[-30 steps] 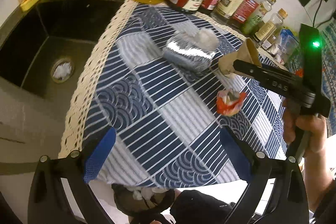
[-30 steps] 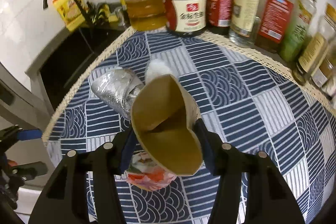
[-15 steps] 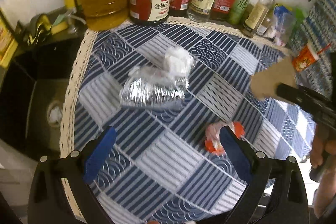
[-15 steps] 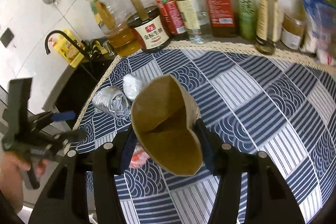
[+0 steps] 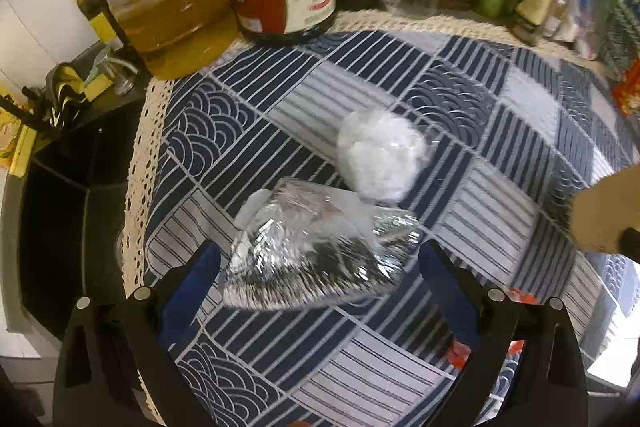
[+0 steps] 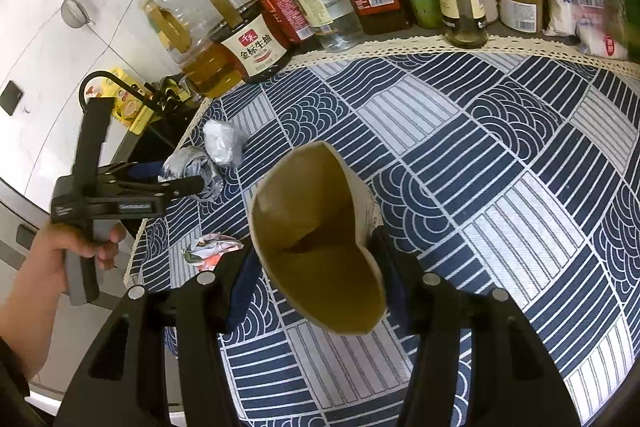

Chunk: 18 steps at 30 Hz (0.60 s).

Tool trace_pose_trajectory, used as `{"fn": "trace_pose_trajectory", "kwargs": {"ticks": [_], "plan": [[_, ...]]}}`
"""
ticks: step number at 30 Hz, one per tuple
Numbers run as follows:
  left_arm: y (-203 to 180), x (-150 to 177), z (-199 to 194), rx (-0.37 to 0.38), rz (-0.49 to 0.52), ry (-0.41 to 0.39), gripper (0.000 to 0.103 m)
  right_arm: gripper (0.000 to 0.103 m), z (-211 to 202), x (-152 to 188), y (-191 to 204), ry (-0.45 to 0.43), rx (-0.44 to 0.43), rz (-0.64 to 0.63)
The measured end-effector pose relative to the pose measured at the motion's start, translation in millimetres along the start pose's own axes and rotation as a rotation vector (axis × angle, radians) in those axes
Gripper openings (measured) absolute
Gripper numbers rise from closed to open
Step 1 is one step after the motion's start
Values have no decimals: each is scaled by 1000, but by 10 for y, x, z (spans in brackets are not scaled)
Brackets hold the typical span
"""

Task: Collect trash
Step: 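Grasp the silver foil packet with the left tool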

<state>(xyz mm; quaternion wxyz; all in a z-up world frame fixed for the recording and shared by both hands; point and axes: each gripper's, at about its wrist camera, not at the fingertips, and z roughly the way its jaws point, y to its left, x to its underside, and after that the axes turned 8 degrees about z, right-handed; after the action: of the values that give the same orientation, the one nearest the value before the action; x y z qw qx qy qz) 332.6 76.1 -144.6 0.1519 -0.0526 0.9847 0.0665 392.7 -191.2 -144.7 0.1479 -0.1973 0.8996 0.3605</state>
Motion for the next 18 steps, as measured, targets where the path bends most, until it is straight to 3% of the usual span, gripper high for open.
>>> {"fn": "trace_pose_trajectory", "kwargs": {"ticks": [6, 8, 10, 18], "plan": [[27, -4, 109, -6, -8, 23, 95, 55, 31, -25, -54, 20, -15, -5], [42, -1, 140, 15, -20, 27, 82, 55, 34, -40, -52, 24, -23, -12], [58, -9, 136, 23, -35, 21, 78, 54, 37, -61, -55, 25, -29, -18], [50, 41, 33, 15, -62, 8, 77, 55, 25, -84, -91, 33, -61, -28]]}}
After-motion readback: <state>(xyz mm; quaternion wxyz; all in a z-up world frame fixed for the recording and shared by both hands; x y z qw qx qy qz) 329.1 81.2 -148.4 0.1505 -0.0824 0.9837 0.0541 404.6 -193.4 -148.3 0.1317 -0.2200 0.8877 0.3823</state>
